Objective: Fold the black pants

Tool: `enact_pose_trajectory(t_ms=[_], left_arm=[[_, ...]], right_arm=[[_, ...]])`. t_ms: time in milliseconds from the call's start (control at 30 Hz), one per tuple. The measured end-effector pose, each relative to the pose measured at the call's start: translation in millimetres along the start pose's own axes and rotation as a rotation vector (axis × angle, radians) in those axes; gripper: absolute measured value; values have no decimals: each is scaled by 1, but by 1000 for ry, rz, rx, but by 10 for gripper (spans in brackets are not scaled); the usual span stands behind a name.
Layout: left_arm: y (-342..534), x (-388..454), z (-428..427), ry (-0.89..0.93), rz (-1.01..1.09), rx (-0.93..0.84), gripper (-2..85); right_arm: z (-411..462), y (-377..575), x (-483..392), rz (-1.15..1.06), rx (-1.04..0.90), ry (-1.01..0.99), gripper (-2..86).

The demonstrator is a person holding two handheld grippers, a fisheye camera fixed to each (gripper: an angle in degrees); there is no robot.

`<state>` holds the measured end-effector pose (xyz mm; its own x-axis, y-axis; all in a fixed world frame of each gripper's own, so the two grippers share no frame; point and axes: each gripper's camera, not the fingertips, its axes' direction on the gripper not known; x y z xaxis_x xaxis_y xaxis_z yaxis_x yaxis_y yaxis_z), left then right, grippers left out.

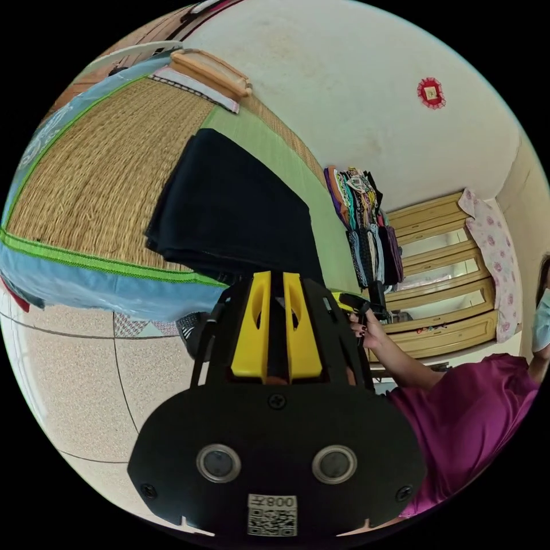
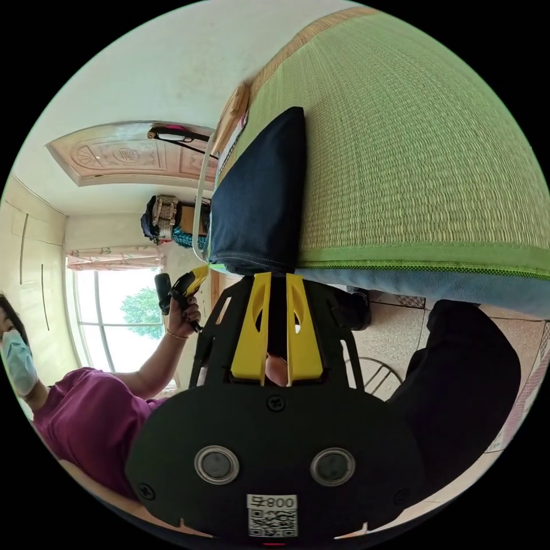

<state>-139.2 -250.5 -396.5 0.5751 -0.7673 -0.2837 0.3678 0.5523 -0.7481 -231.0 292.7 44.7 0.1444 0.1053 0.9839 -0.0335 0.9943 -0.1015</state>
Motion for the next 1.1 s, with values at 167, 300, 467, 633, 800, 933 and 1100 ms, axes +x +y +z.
enact_pose_trajectory(t_ms=[167,300,467,633,800,933,1100], left_arm=[[-8,26,65,110,86,-139,56],[-15,36,126,175,83,-257,69],[-22,27,180,215,-15,-307,76],[-19,1,203,322,-154,-263,56],[-14,-3,203,368,-156,-239,39],[-12,-3,198,409,-146,-204,33],[-7,-8,199,428,-153,-194,31]], right_arm=[[-7,21,39,58,32,-54,76],[-15,31,64,92,72,-78,80],[-13,41,95,122,71,-91,86],[-6,47,119,141,64,-121,94],[-1,50,144,165,64,-177,100],[3,53,162,178,86,-249,105],[12,51,176,178,93,-324,111]])
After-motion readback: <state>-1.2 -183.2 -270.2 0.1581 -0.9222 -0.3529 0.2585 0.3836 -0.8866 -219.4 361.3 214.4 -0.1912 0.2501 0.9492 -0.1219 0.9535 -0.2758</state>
